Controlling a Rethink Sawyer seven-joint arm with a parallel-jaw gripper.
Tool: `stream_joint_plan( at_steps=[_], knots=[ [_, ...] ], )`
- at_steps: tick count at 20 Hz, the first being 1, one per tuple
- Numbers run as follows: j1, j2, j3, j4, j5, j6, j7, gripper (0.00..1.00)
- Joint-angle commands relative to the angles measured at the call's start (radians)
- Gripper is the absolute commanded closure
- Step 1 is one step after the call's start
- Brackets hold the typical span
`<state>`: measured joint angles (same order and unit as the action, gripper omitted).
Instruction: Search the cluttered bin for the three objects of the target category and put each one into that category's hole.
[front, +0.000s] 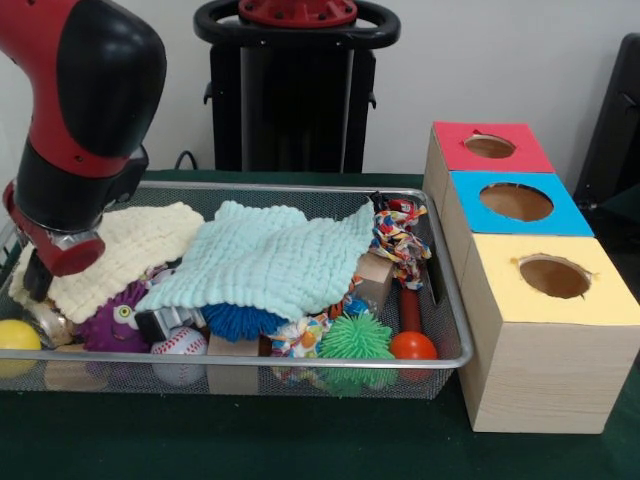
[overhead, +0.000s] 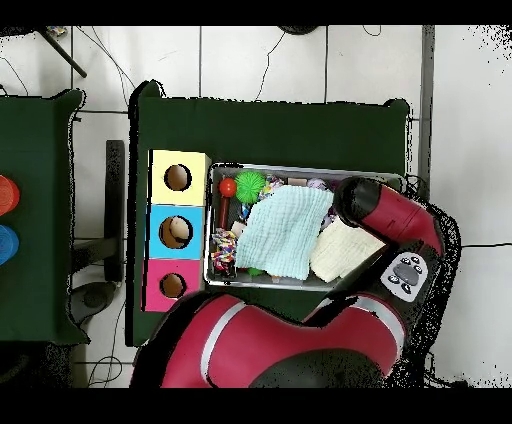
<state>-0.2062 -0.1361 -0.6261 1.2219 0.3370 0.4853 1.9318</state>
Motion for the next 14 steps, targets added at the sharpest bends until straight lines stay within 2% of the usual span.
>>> stream_joint_plan(
  at_steps=[1,11,14],
  knots=[
    [0.011,-0.068,0.094,0.095,-0.016,0.003,0.146,1.0],
    [-0.011,-0.056,0.098,0.072,-0.027,-0.009,0.137,1.0],
    [-0.011,-0.044,0.09,0.088,0.014,-0.025,0.211,1.0]
  ],
)
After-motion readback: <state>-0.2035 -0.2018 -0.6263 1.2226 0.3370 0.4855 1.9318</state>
